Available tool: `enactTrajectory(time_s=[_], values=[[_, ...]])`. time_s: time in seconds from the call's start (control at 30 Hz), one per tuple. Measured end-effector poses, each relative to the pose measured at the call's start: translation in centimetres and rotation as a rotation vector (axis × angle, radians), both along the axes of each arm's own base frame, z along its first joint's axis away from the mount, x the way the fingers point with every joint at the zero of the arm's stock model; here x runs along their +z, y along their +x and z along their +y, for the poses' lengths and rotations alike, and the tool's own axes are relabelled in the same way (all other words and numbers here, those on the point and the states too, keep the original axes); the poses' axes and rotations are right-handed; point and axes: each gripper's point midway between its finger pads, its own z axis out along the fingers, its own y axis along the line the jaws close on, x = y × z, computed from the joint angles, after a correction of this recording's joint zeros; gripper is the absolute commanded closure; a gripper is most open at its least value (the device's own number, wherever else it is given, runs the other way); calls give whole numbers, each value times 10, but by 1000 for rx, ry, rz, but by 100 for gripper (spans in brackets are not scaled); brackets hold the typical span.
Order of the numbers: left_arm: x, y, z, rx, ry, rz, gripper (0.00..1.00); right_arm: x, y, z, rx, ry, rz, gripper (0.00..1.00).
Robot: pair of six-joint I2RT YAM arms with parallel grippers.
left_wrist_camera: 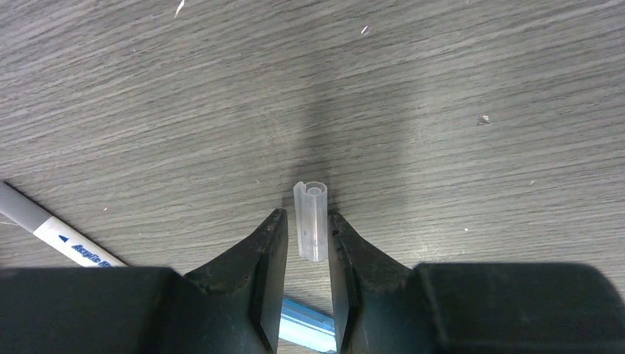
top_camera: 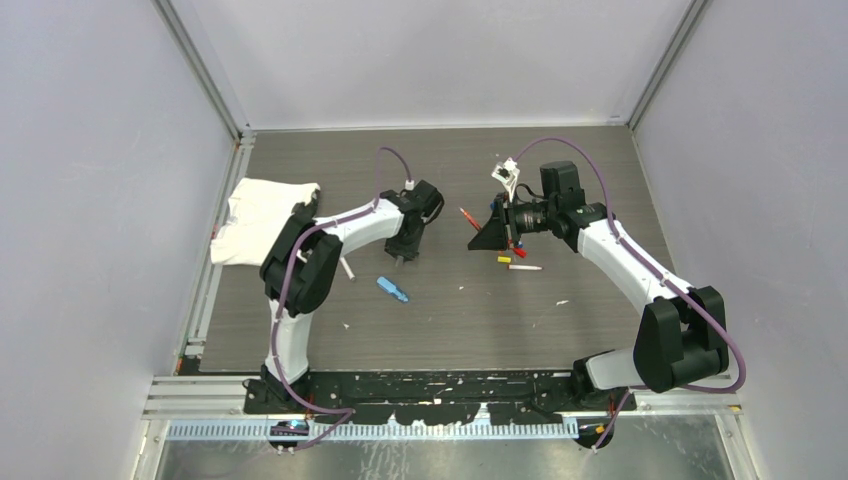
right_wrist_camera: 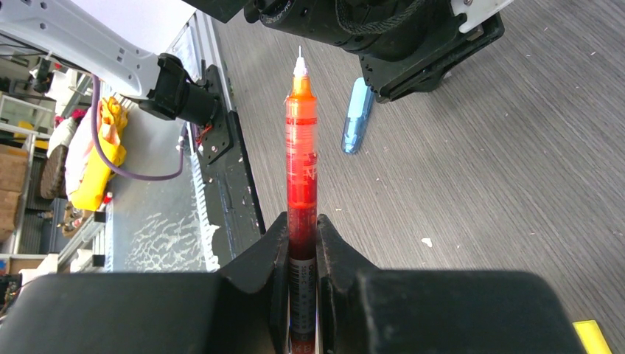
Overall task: Insert the pens into the pen caps
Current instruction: Insert the pen cap onto the pen.
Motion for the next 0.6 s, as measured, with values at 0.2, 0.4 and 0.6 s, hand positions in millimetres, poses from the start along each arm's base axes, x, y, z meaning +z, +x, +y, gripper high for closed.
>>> enactTrajectory(time_s=[0.2,0.4,0.6], values=[[-7,-2,0,-20,10,20,73,0,0,0,0,1,-1,99],[-10,-4,-2,-44,-4,45,71,0,0,0,2,2,-2,99],[-12,-5,-1,-43,-58,87,65,1,-1,1,7,6,-1,99]])
